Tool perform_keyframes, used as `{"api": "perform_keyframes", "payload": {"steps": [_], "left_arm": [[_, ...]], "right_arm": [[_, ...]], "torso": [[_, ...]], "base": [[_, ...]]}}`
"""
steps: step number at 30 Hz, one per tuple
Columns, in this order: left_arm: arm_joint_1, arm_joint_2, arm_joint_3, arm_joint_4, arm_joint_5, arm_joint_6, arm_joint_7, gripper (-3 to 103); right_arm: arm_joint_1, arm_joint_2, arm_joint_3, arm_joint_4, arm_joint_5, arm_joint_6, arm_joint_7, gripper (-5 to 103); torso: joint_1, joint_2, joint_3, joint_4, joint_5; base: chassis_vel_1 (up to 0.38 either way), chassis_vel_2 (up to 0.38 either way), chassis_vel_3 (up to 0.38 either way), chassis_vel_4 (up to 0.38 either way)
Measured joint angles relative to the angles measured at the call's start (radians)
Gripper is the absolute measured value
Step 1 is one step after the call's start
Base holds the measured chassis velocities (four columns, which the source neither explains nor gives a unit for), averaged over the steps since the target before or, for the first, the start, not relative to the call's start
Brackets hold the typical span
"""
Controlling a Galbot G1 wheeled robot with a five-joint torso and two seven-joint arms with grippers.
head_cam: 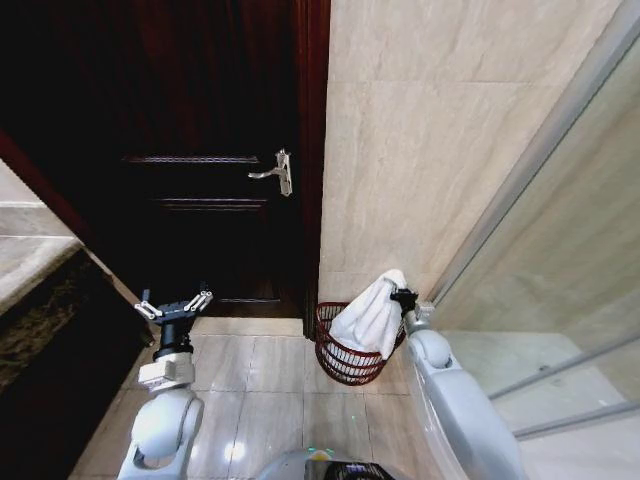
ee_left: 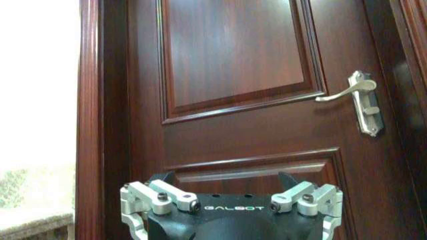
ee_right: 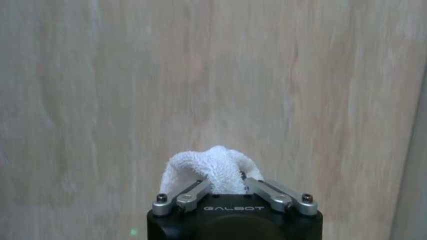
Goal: Discard the used towel into the hamper.
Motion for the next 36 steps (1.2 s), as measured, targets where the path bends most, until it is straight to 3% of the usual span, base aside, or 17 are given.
{"api": "perform_keyframes", "payload": {"steps": [12,25,36], "left_arm": [[-0.008,0.011,0.032,0.010,0.008,0.039,0.000,100],[0.007,0.007,0.032,0.006,0.017,0.035,0.001,100],[0.016,0.011,0.016,-0.006,0.013,0.022,0.001,100]], "right_arm": [[-0.025,-0.009,0.025,0.061,-0.002,0.005,0.001,4],[0.005,0.002,-0.022,0.066,0.003,0.009,0.004,4],[0.059,0.034,-0.057,-0.038,0.030,0.025,0.002,4]], "torso": [[-0.003,-0.006,-0.003,-0.0002,0.0003],[-0.028,-0.063,-0.034,-0.0001,0.0001],[-0.044,-0.100,-0.057,-0.0003,0.0000]], "base": [[0.000,0.000,0.000,0.000],[0.000,0.000,0.000,0.000],[0.000,0.000,0.000,0.000]]}}
